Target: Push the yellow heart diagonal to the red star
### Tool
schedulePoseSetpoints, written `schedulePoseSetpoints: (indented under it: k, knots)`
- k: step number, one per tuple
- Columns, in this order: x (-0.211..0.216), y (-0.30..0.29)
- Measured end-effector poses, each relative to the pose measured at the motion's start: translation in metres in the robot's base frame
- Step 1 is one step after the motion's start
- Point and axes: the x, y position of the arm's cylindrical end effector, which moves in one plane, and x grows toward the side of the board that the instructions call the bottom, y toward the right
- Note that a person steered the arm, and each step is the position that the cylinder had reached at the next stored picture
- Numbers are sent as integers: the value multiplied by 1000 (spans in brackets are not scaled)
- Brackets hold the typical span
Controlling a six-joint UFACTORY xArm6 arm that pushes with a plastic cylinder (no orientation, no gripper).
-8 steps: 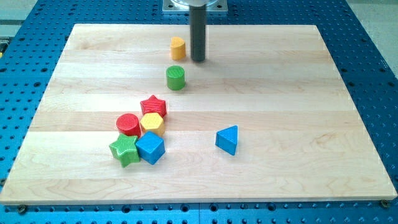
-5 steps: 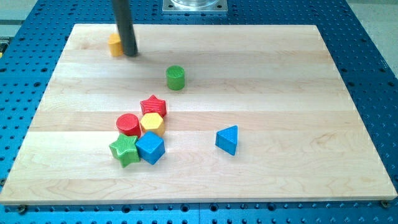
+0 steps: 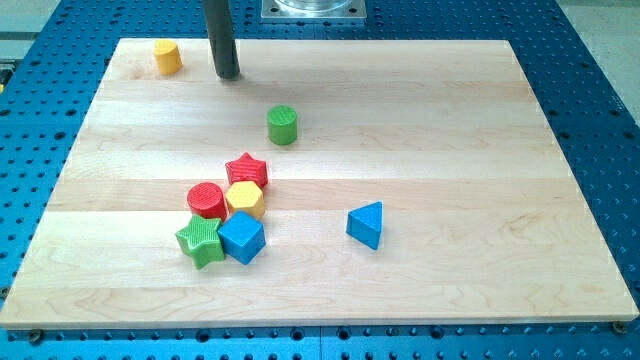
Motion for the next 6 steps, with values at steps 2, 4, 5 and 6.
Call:
schedulePoseSetpoints:
  k: [2,4,5,6]
  knots:
    - [0,1]
    - [65,-11]
    - [127,-44]
    - [200,-53]
